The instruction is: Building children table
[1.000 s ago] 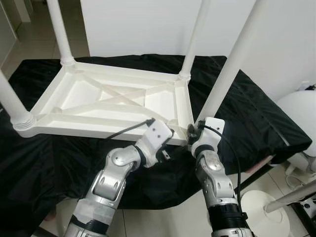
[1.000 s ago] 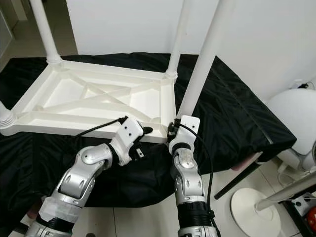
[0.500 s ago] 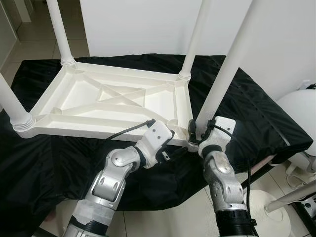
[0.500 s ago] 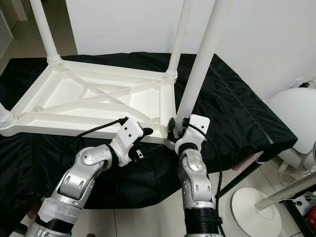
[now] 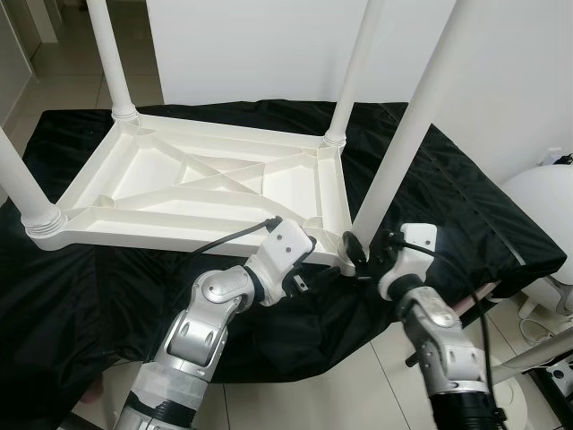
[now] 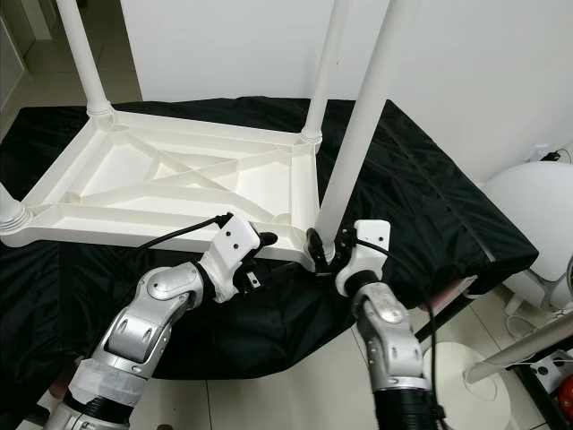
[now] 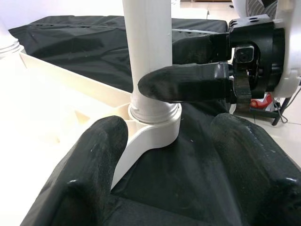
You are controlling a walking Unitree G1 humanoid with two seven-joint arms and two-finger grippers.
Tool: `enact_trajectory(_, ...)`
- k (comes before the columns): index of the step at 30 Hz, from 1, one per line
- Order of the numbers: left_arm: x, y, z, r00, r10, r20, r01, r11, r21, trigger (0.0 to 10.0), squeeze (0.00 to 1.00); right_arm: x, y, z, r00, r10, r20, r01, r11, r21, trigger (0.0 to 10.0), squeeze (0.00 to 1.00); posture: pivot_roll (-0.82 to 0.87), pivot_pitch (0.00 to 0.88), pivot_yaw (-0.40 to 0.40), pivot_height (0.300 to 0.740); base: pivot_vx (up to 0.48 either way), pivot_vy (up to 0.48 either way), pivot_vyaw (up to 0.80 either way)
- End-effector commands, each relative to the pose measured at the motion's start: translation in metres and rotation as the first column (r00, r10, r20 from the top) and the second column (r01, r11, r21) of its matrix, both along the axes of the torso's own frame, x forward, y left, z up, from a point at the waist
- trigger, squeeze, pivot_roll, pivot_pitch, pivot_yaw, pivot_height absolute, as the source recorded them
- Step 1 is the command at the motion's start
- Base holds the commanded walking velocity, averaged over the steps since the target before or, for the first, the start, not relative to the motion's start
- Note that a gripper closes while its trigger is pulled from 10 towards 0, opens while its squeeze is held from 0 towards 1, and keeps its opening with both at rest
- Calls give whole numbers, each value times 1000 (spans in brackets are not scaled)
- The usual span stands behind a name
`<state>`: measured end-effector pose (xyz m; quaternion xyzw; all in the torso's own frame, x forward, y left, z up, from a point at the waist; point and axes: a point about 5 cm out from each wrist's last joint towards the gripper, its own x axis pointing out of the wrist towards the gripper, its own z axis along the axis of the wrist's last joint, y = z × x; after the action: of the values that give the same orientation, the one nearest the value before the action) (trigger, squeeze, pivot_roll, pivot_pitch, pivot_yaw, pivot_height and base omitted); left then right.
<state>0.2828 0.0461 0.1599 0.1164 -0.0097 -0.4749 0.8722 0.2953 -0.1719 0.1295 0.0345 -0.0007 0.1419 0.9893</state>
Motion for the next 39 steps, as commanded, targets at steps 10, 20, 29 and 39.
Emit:
enact_trajectory(10,3,0,2,998,55,21,-55,998,-6,10000,0,29,-18,8,984,177,16,-173,975,-143,10000,0,-12,0,-72,740,0,0,0)
enact_trajectory(20,6,1,4,997,67,36,-67,998,-2,10000,0,44,-2,2,944,326,-47,-329,922,-205,5098,0,6,0,-76,740,0,0,0)
enact_trajectory(29,8,2,6,996,75,48,-75,997,4,10000,0,43,3,-17,909,397,-127,-415,887,-202,0,0,16,0,-79,740,0,0,0)
enact_trajectory(39,7,1,5,997,69,46,-69,998,3,10000,0,37,-3,-18,934,343,-102,-356,922,-151,10000,0,3,0,-73,740,0,0,0)
